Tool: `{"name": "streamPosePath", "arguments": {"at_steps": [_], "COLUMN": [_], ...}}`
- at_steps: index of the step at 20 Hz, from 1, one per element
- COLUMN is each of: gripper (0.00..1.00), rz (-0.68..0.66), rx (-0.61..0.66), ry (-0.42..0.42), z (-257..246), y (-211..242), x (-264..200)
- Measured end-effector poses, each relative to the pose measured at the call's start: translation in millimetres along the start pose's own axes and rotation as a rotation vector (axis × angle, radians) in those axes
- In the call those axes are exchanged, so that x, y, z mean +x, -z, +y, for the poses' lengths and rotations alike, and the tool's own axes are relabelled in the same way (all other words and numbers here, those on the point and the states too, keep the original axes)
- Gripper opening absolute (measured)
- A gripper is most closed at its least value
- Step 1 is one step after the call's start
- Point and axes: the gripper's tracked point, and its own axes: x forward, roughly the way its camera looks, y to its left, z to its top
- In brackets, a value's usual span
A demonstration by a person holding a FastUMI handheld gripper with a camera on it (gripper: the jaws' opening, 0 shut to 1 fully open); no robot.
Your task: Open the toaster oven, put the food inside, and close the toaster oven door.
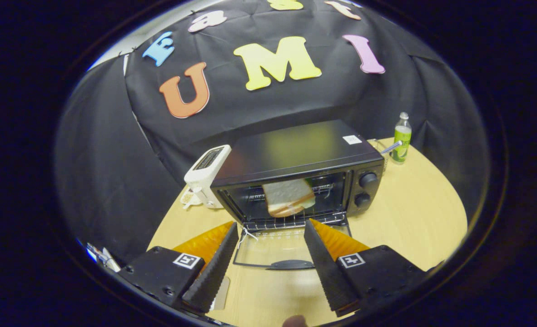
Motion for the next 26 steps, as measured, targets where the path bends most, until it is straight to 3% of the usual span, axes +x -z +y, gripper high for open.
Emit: {"name": "streamPosePath", "arguments": {"at_steps": [8, 18, 26], "gripper": [0.99, 0.99, 0.99], "rz": [0.042, 0.244, 0.269], "rx": [-0.070, -0.055, -0.065], "ry": [0.079, 0.141, 0.210], "z": [-14.2, -33.9, -45.6], "y": [67.6, 168.8, 176.9], "x": [-15.3, 41.9, 79.8]}}
